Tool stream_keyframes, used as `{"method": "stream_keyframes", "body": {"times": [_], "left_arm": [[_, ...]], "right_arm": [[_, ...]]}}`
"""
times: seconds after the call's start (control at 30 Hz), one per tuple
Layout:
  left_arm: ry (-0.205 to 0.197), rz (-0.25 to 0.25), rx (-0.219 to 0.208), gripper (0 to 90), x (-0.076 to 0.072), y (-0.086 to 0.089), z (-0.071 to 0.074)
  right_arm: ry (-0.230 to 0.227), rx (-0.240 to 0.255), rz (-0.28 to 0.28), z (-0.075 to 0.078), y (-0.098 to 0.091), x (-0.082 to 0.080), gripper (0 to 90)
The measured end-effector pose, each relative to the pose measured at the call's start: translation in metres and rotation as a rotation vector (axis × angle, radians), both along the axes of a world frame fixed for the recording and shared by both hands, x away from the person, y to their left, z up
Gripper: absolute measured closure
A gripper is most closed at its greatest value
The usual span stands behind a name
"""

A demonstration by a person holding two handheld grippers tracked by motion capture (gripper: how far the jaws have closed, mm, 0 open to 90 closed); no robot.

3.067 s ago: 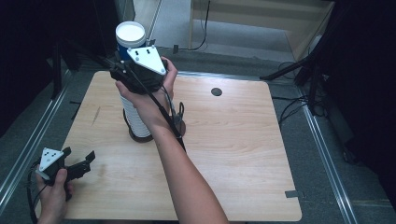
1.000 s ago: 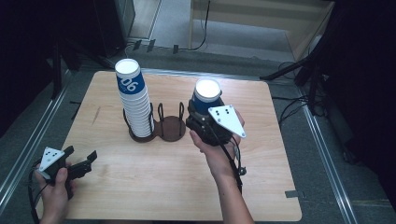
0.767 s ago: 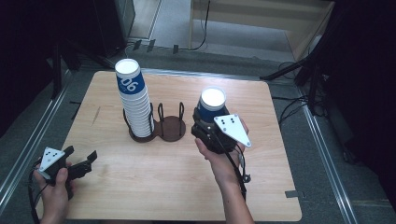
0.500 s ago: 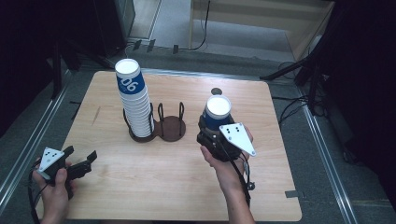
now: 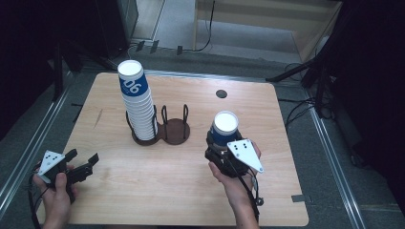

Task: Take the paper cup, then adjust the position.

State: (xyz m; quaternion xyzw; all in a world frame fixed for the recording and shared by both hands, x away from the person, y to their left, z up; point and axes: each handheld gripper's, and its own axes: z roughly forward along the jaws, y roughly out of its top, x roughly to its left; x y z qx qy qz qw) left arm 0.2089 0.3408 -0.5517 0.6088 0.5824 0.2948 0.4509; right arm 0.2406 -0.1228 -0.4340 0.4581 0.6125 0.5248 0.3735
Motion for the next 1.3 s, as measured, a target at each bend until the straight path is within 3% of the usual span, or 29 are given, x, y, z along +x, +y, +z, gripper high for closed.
{"method": "stream_keyframes", "body": {"times": [0.2,0.3,0.4,0.57,0.7,0.87,0.97,1.2,1.3], "left_arm": [[0.007,-0.013,0.007,15.7,0.000,-0.001,0.000],[0.007,-0.075,0.027,13.5,-0.003,-0.003,0.001],[0.017,-0.078,0.048,11.2,-0.003,-0.004,0.003],[0.025,-0.083,0.045,8.9,-0.003,-0.004,0.006],[0.027,-0.143,0.001,0.8,-0.003,-0.008,0.012],[0.019,-0.187,0.037,0.8,-0.004,-0.026,0.021],[0.005,-0.236,0.055,0.8,-0.004,-0.047,0.033],[-0.020,-0.329,0.027,0.9,-0.002,-0.073,0.053],[-0.042,-0.377,0.021,0.9,0.002,-0.090,0.068]], "right_arm": [[0.024,-0.003,0.006,-0.012,-0.005,-0.003,22.7],[0.032,-0.009,0.012,-0.020,-0.008,-0.006,22.5],[0.044,-0.020,0.002,-0.026,-0.013,-0.006,22.5],[0.059,-0.011,-0.007,-0.032,-0.018,-0.006,22.6],[0.064,-0.004,0.000,-0.032,-0.017,-0.005,22.5],[0.058,0.000,0.009,-0.030,-0.014,-0.006,22.5],[0.054,-0.011,0.024,-0.029,-0.010,-0.008,22.6],[0.065,-0.017,0.044,-0.032,-0.003,-0.007,22.6],[0.062,-0.041,0.052,-0.035,0.003,-0.008,22.6]]}}
